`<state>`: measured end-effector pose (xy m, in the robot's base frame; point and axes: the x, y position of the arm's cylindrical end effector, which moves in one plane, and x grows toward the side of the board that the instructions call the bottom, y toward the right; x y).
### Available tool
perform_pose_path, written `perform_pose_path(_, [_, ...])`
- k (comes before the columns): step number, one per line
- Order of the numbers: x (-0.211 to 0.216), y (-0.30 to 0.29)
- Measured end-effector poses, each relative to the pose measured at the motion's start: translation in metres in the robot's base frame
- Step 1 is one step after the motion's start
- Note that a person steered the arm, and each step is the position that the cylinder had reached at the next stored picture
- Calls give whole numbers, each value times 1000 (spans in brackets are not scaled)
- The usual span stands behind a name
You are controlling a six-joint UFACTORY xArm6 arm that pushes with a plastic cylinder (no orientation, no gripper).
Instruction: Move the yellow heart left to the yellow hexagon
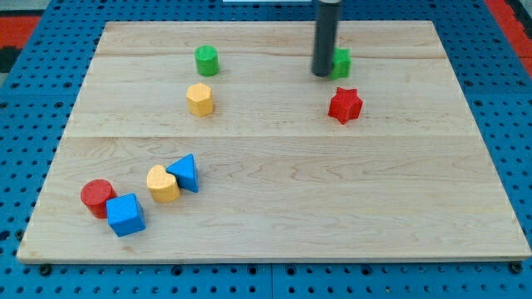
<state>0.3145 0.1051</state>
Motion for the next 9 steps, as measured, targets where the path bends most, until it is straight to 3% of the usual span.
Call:
perform_pose_path(2, [90,-38])
perform_pose_path(3, [155,-55])
perform_pose_path(4, [234,-120])
perform_pose_path(5, [226,-243])
perform_pose_path(6, [166,-284])
perform_pose_path(7, [156,-309])
perform_pose_path(8, [194,-271])
perform_pose_path(9, [245,-294])
